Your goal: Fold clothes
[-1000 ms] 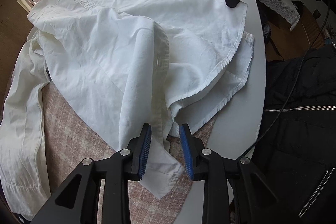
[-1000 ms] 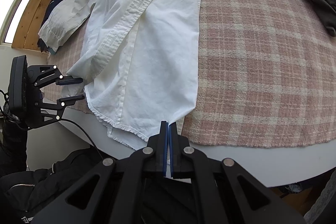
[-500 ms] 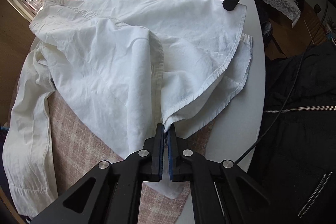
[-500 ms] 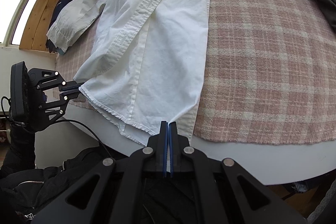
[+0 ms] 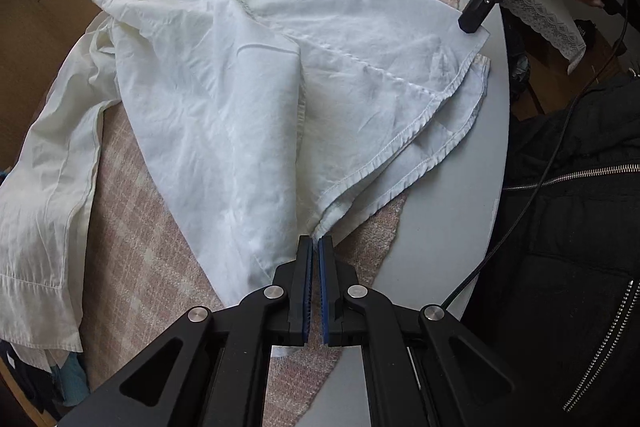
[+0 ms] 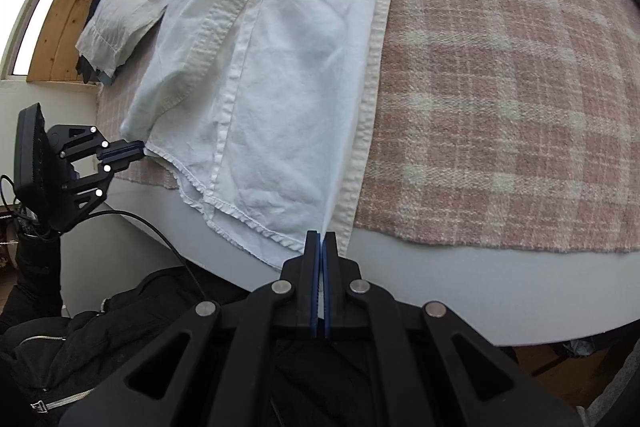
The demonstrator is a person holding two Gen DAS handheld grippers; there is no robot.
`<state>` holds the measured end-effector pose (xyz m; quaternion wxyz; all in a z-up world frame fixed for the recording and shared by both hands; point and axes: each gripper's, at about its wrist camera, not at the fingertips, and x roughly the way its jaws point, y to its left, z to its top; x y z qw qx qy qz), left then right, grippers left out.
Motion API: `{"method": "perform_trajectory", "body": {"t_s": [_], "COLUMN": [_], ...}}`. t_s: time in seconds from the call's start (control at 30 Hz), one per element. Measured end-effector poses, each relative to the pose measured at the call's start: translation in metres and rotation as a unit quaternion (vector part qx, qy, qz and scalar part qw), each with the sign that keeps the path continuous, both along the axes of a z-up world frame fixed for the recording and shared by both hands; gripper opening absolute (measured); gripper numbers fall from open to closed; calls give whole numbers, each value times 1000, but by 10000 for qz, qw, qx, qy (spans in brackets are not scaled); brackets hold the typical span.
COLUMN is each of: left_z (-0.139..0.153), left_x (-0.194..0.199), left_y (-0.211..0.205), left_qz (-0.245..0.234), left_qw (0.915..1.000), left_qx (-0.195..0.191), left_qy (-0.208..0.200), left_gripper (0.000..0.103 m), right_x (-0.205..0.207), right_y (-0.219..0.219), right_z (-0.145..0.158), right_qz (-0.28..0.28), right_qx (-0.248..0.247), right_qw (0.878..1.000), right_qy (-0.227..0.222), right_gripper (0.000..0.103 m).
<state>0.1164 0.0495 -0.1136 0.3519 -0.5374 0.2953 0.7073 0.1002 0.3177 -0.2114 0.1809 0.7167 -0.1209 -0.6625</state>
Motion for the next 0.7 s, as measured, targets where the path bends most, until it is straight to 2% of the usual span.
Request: {"method": "perform_trajectory", "body": {"t_s": [0.07,0.13,0.17,0.2,0.27,0.43,0.53,0.6,0.63,0.7], "left_z": [3,6,10,12,10,-11,-14,-15,-15,-10], "left_x": [3,6,8,10,11,7,4,-1,-4,-5], "left_y": [-2,-2,3,9,24,51,48,47,46,43], "left_qz": [5,-26,-131,-241,-499,-1277,-1324,-1293,-1278,-1249], "left_qw": [10000,9998,9995,9991,9979,9908,9901,9911,9915,9920], "left_qx": [75,156,211,253,248,-215,-378,-297,-247,-174], "left_qy": [24,77,178,255,318,383,256,108,41,-13], "left_gripper": [3,9,20,26,27,28,24,3,3,1], "right_x": [0,-1,-2,-3,-4,-6,-6,-4,-3,-1], "right_y": [7,13,13,13,11,8,-3,-9,-11,-14], "right_z": [-7,-11,-11,-10,-10,-10,-13,-12,-12,-5], "right_qz": [-130,-248,-273,-297,-252,-272,-295,-219,-179,-181], "right_qx": [-65,-147,-197,-247,-283,-259,-131,-84,-61,-142], "right_qw": [9998,9994,9993,9991,9990,9991,9992,9997,9998,9996], "right_qy": [-107,-167,-174,-181,-218,-212,-229,-50,41,131], "right_gripper": [1,1,1,1,2,2,7,7,3,1]}}
